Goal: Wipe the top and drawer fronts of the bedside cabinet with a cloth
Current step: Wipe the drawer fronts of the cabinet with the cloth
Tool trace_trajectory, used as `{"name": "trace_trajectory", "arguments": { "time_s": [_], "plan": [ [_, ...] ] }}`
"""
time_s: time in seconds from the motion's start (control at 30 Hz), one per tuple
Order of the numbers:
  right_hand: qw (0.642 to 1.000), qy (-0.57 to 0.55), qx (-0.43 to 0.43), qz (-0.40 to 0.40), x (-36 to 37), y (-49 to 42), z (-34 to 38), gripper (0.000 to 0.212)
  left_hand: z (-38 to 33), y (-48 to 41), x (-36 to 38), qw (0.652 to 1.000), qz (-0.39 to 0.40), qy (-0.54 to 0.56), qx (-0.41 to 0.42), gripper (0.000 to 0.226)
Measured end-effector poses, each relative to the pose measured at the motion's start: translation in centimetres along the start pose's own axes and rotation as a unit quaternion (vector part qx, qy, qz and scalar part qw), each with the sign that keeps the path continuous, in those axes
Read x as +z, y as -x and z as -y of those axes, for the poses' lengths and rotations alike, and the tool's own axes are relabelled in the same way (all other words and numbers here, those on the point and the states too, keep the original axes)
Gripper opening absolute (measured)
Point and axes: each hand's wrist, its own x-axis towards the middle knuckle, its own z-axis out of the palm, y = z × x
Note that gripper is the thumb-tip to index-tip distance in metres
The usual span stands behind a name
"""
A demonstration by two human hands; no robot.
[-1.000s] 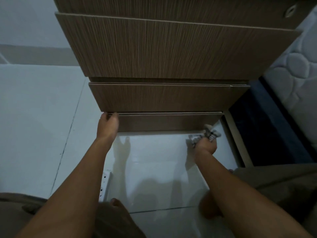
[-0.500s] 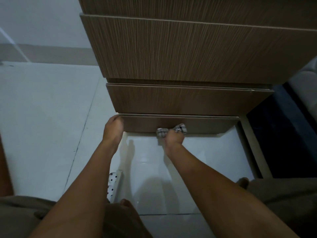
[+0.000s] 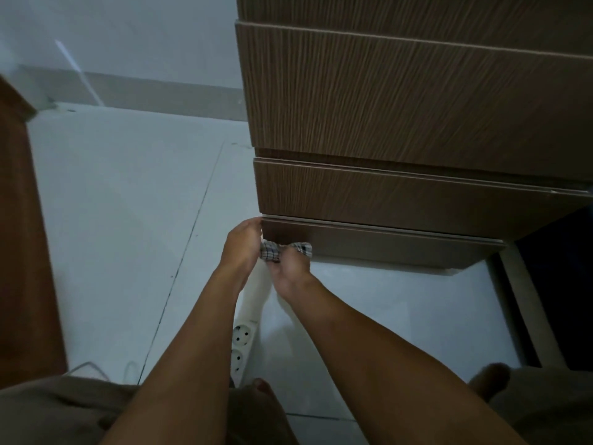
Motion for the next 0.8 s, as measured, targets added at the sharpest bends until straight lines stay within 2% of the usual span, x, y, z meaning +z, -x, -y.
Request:
{"name": "trace_trajectory", "arguments": {
  "time_s": [0.1,0.17,0.27,0.33,0.47,0.67,0.8],
  "plan": [
    [0.995,0.083,0.015,0.052,0.8,0.7,-1.0,0.032,-0.1,-0.1,0.0,1.0,-0.011,0.012,0.01,0.026],
    [0.975,0.202,0.008,0.088,0.5,1.1,-0.9,0.028,0.3,-0.2,0.0,1.0,-0.026,-0.007,0.014,0.026],
    [0.902,0.403,-0.046,0.149,-0.6,2.7,0.3,0.028,0.9,0.2,0.0,0.998,-0.057,-0.021,0.012,0.025],
    [0.873,0.455,-0.083,0.157,-1.4,3.8,1.9,0.027,1.0,0.7,-0.1,0.996,-0.073,-0.043,0.012,0.034],
    [0.859,0.468,-0.121,0.172,-2.7,6.6,5.4,0.031,-0.1,2.4,-0.3,0.996,-0.048,-0.066,0.024,0.038],
    [0.882,0.405,-0.125,0.207,-2.7,11.1,9.7,0.029,-3.0,6.0,-0.6,0.997,0.08,-0.006,-0.017,0.022],
    [0.881,0.386,-0.134,0.239,-2.6,14.6,12.7,0.026,-4.3,8.6,-0.8,0.982,0.168,0.072,-0.037,0.033]
  ]
}}
